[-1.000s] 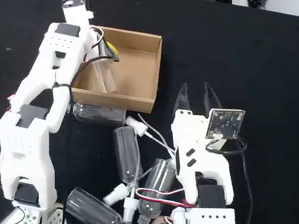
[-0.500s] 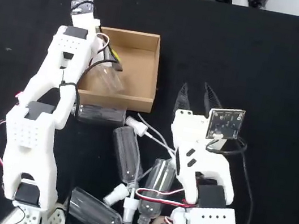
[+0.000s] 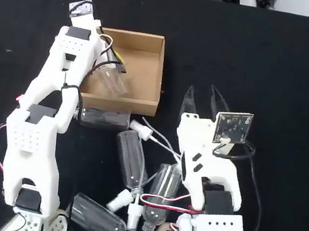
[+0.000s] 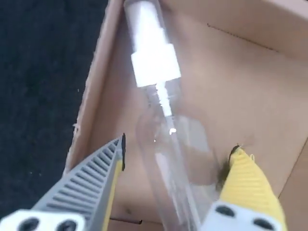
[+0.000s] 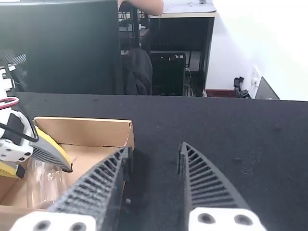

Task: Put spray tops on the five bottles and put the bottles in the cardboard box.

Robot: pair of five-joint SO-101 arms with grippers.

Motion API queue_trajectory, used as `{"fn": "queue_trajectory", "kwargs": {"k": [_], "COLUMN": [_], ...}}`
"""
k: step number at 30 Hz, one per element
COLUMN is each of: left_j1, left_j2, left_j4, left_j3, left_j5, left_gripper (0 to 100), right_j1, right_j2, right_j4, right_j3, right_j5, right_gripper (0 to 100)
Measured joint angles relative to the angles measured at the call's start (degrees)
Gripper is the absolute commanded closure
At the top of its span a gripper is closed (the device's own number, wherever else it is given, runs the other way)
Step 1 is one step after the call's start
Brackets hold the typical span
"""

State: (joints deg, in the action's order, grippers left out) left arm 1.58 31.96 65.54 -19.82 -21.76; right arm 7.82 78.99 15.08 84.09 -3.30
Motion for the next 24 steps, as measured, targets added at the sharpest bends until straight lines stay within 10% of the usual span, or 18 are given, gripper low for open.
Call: {"fn": "queue_trajectory", "kwargs": {"k": [24], "left_j1": [-2.64], "left_j2": [0.0], "left_j4": [7.56], "left_j3": [-7.21], "left_j5": [-0.62], "left_gripper": [97], "right_j1": [0.0], "right_j2": [0.0], "right_j4": [0.0], "right_j3": [0.0], "right_j5": [0.0], "right_gripper": [86.1]}}
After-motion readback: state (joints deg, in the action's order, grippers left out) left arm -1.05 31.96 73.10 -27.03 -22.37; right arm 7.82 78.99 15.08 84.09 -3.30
